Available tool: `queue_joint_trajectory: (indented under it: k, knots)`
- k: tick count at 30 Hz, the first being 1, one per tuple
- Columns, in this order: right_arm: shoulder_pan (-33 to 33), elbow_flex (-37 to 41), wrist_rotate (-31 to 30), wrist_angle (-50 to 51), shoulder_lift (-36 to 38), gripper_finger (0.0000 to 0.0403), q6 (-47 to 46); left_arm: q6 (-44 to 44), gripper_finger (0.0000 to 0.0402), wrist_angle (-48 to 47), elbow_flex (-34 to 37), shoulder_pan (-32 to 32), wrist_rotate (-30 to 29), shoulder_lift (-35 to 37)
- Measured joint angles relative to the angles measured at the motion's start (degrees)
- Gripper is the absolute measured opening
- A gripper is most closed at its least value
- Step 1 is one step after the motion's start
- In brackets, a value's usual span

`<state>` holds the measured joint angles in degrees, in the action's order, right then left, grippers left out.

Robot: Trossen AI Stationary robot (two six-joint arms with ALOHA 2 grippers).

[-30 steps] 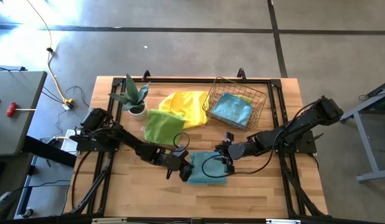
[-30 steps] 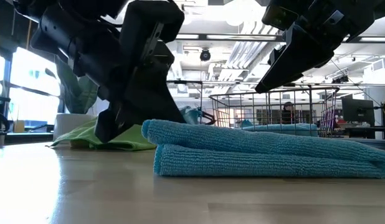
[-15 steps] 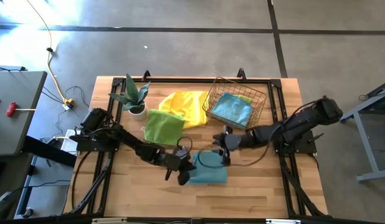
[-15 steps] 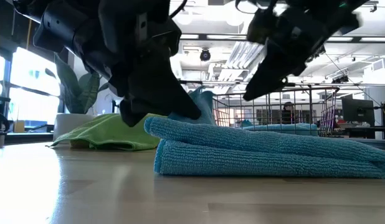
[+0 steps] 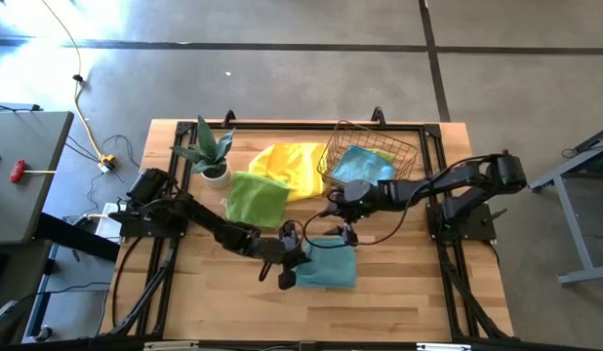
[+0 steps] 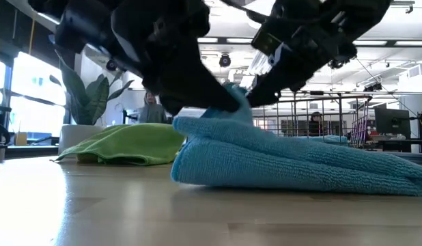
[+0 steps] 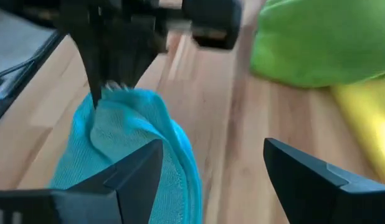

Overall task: Fold microfiber towels
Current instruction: Put the blue microfiber towel into the wire basket

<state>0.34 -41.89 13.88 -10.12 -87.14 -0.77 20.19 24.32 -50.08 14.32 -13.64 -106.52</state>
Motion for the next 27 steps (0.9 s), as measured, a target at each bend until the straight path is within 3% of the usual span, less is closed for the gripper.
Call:
queue_joint_trajectory:
  k: [5, 8, 17, 21, 27]
  knots:
    - [-1.54, -0.14, 8.48, -2.05, -5.19, 0.0272, 0.78, -5.74, 0.0001, -0.11, -2.26, -0.5, 2.9, 0.02]
    - [-2.01, -0.15, 10.29, -2.93, -8.29, 0.0272, 0.83, -5.21, 0.0001, -1.67, -3.03, -0.5, 4.4, 0.02]
    - [-3.08, -0.15, 16.61, -9.21, -16.87, 0.0272, 0.76, 11.25, 0.0001, -12.81, -3.11, -0.45, 5.67, 0.02]
    - [-3.06, -0.15, 16.77, -11.19, -19.28, 0.0272, 0.55, 18.21, 0.0001, -16.94, -3.09, -0.47, 5.68, 0.02]
    - [-2.97, -1.9, 17.39, -11.72, -21.31, 0.0272, -3.59, 20.15, 0.0001, -18.23, -3.09, -0.45, 5.65, 0.02]
